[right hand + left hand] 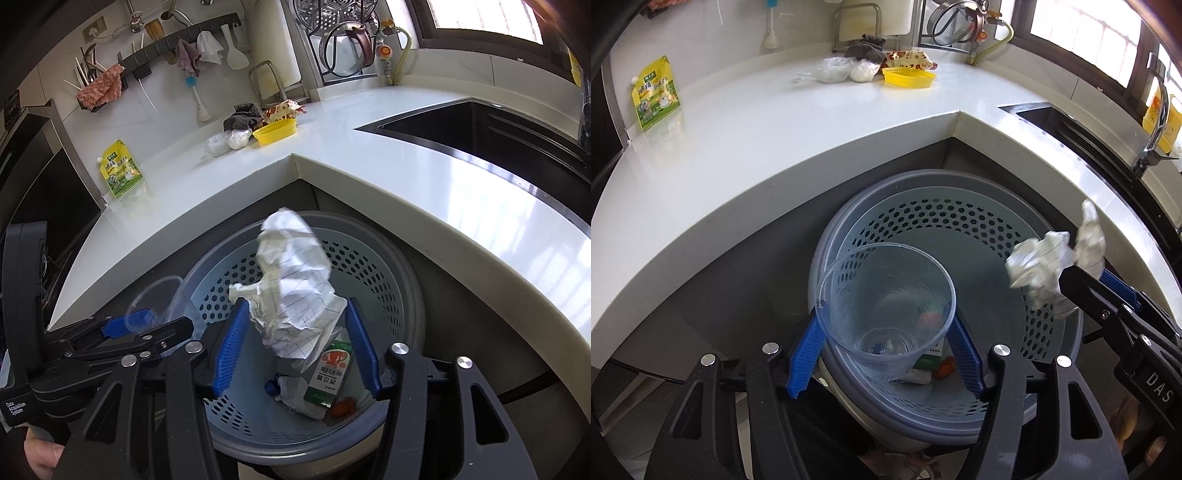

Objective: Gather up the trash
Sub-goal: 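Open both tools to drop the paper and cup into the basket, then move both tools back over the counter toward the sock and yellow lid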

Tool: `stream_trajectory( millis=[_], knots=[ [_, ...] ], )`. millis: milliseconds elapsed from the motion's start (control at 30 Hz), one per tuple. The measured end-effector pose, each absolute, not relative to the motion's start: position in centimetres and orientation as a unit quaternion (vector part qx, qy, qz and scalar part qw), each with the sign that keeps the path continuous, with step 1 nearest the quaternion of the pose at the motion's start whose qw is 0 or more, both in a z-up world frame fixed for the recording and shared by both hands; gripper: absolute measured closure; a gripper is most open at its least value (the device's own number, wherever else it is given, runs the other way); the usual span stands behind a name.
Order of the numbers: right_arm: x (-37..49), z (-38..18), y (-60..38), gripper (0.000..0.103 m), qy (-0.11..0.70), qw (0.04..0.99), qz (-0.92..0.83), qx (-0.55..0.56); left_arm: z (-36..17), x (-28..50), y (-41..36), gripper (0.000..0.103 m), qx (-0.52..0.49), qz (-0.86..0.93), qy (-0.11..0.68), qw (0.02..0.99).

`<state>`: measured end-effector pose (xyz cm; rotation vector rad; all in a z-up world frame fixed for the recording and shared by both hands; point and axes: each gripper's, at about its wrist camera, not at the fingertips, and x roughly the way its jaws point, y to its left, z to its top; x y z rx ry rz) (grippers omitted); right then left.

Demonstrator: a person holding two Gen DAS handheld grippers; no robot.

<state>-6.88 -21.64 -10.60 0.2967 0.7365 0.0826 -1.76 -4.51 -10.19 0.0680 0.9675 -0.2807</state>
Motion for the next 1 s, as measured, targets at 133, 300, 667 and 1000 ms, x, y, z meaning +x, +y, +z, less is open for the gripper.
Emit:
stream_trajectory(
  millis=[133,300,667,1000],
  knots=[
    [-6.95,-10.54,-21.65,0.041,0.356,0.922,0.042,0.145,-9.92,-1.83,-4.41,0.034,0.031,-0.132,0.46,0.877],
    [-7.06,-10.52,-21.69,0.04,0.356,0.922,0.041,0.146,-9.89,-1.86,-4.37,0.033,0.03,-0.13,0.46,0.878],
    [-7.22,-10.45,-21.92,0.039,0.355,0.922,0.04,0.151,-9.78,-1.91,-4.07,0.028,0.026,-0.129,0.459,0.879],
    [-7.21,-10.44,-22.32,0.038,0.354,0.921,0.036,0.158,-9.54,-1.98,-4.07,0.021,0.031,-0.125,0.452,0.882]
  ],
)
